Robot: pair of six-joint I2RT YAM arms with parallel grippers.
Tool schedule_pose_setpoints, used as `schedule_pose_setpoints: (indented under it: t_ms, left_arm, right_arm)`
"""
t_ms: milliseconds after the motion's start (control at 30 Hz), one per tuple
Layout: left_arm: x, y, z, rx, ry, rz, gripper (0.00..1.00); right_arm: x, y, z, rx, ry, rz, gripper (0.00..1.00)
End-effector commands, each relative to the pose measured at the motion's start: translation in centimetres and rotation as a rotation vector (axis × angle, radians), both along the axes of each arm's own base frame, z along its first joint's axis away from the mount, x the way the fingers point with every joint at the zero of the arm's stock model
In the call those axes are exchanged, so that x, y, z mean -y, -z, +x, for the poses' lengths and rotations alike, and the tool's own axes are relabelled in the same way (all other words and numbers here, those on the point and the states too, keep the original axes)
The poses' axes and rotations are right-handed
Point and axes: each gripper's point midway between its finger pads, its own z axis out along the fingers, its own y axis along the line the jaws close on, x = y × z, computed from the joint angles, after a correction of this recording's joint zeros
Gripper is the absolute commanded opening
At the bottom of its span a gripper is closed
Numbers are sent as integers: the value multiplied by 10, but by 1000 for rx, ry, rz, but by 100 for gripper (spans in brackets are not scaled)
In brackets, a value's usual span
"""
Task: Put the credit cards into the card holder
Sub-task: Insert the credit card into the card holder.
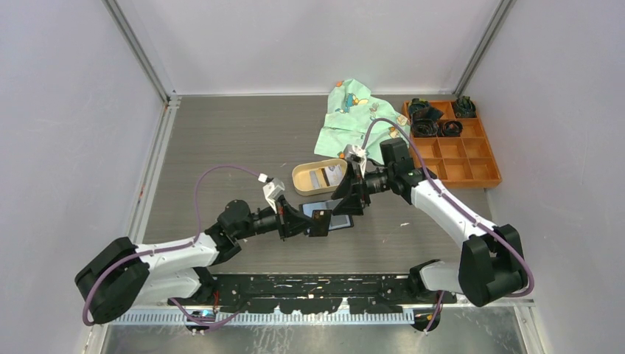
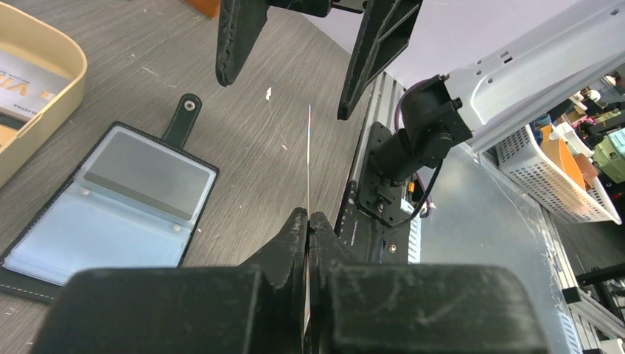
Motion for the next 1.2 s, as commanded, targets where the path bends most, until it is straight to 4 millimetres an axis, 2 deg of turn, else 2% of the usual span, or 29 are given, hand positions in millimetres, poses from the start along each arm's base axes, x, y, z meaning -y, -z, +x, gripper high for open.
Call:
schedule_pose_setpoints:
  t_ms: [0, 100, 200, 267, 300, 333, 367, 400, 567, 667, 800, 900, 1000, 1100, 1167]
  left_arm:
    - [12, -36, 3, 110, 31, -85, 0]
    - [15, -36, 5, 110, 32, -89, 0]
    - [17, -37, 5, 108, 36, -95, 0]
    - [18, -38, 5, 107, 39, -103, 0]
    - [18, -38, 5, 106, 42, -107, 0]
    - [19, -38, 5, 103, 45, -107, 0]
    - [19, -37, 5, 99, 43, -107, 0]
    - [19, -36, 5, 94, 45, -107, 3]
    - [13, -29, 1, 93, 39, -130, 37]
    - [11, -25, -5, 86, 54, -148, 46]
    - [13, -24, -5, 53, 71, -167, 47]
    - [16, -30, -5, 29, 109, -179, 43]
    - [19, -32, -4, 7, 155, -174, 33]
    - [22, -33, -5, -1, 191, -177, 16]
    - [23, -33, -6, -14, 207, -188, 14]
  right_arm:
    - [-8, -6, -9, 20, -58, 28, 65]
    - [-11, -8, -17, 19, -94, 38, 58]
    - [-14, -7, -21, 13, -109, 32, 44]
    - [-15, -7, -23, 12, -120, 30, 29]
    - [-16, -7, -25, 8, -127, 29, 15]
    - [-16, -8, -26, 14, -136, 30, 5]
    - [-16, -9, -28, 14, -143, 33, 1]
    - [-16, -11, -29, 14, -150, 38, 1]
    - [-16, -18, -34, 0, -175, 63, 1]
    - [-16, -19, -36, -8, -182, 71, 1]
    - [-16, -18, -37, -10, -185, 71, 1]
    - [-16, -15, -36, -5, -179, 59, 1]
    - [-16, -14, -36, -7, -178, 57, 1]
    - [-16, -12, -34, -5, -169, 46, 1]
    - [-15, -9, -33, -3, -161, 36, 1]
